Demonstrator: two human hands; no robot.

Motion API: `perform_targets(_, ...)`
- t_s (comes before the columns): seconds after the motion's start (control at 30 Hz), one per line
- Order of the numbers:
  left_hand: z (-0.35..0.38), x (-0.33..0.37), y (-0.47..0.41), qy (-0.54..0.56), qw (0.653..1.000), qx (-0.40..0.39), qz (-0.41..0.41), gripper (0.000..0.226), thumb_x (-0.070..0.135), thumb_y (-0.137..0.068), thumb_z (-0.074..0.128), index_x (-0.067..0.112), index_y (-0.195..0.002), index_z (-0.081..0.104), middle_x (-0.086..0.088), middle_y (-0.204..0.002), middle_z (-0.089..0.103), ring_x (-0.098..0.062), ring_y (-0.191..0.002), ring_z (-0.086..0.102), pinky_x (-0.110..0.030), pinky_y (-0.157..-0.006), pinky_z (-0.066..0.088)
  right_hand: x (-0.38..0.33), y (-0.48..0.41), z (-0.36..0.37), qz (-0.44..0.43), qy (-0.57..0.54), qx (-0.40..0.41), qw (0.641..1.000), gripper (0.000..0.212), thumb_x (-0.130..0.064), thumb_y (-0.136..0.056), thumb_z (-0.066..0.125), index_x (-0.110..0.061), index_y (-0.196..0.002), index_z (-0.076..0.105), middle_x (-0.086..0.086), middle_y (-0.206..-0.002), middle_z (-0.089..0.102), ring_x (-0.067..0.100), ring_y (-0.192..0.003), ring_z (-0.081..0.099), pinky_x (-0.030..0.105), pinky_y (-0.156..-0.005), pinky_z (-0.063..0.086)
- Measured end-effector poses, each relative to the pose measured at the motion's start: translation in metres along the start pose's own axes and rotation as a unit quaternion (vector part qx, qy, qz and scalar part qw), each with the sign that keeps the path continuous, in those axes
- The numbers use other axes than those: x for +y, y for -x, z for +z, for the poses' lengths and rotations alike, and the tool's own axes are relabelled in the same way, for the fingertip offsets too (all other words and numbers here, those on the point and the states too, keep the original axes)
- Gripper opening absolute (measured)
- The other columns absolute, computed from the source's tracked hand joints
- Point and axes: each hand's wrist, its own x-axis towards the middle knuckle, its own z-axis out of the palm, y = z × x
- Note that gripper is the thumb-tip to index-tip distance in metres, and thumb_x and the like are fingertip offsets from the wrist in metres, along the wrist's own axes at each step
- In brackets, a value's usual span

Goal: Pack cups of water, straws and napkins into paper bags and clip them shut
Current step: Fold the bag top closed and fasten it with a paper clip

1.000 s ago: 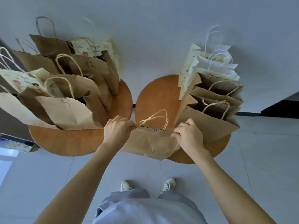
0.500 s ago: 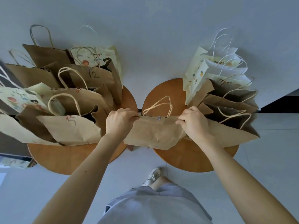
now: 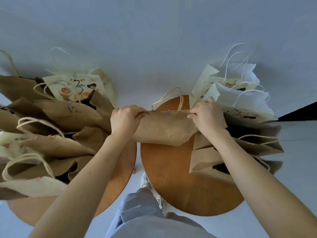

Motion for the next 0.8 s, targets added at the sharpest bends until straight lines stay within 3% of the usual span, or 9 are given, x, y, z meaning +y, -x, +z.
perform_targets(0.27, 0.041, -0.007, -0.112, 0.025, 0.997, -0.072, -0.031, 0.014, 0.023, -0.085, 0.065, 0.024, -0.095, 0.075, -0.002, -0.087, 0.071, -0.029, -0.079, 0.061, -0.037, -0.066, 0.044, 0.010, -0.103, 0.008, 0.082, 0.017, -0.003, 0.996, 0.014, -0.028, -0.087, 0.062, -0.022, -0.093, 0.074, 0.011, -0.111, 0.062, 0.028, -0.104, 0.051, 0.027, -0.073, 0.033)
perform_targets(0.47, 0.073, -0.011, -0.155, 0.022, 0.989, -0.131, -0.061, 0.020, 0.030, -0.092, 0.056, 0.028, -0.105, 0.071, 0.004, -0.102, 0.068, -0.023, -0.096, 0.057, -0.032, -0.075, 0.038, 0.020, -0.154, 0.015, 0.110, 0.031, -0.017, 0.993, 0.017, -0.025, -0.090, 0.058, -0.017, -0.092, 0.073, 0.009, -0.099, 0.064, 0.026, -0.088, 0.046, 0.028, -0.070, 0.031)
perform_targets(0.6, 0.091, -0.013, -0.168, 0.046, 0.987, -0.135, -0.073, 0.020, 0.028, -0.092, 0.055, 0.025, -0.103, 0.072, 0.004, -0.102, 0.069, -0.023, -0.096, 0.056, -0.037, -0.077, 0.043, 0.023, -0.176, 0.020, 0.118, 0.010, 0.009, 0.993, 0.019, -0.020, -0.088, 0.058, -0.024, -0.100, 0.073, 0.007, -0.105, 0.065, 0.029, -0.094, 0.048, 0.026, -0.073, 0.026)
perform_targets(0.7, 0.101, -0.016, -0.174, 0.056, 0.987, -0.127, -0.085, 0.020, 0.026, -0.092, 0.056, 0.020, -0.100, 0.073, 0.000, -0.099, 0.070, -0.028, -0.093, 0.058, -0.038, -0.075, 0.043, 0.018, -0.185, 0.015, 0.094, 0.004, 0.026, 0.995, 0.023, -0.008, -0.086, 0.056, -0.018, -0.096, 0.074, 0.009, -0.093, 0.069, 0.031, -0.095, 0.047, 0.027, -0.070, 0.025)
perform_targets(0.8, 0.105, -0.018, -0.182, 0.070, 0.986, -0.123, -0.089, 0.018, 0.021, -0.092, 0.056, 0.017, -0.098, 0.073, -0.002, -0.097, 0.070, -0.027, -0.090, 0.057, -0.033, -0.071, 0.041, 0.016, -0.188, 0.016, 0.083, 0.010, 0.022, 0.996, 0.023, -0.010, -0.089, 0.054, -0.018, -0.095, 0.074, 0.007, -0.089, 0.068, 0.030, -0.095, 0.046, 0.028, -0.065, 0.024)
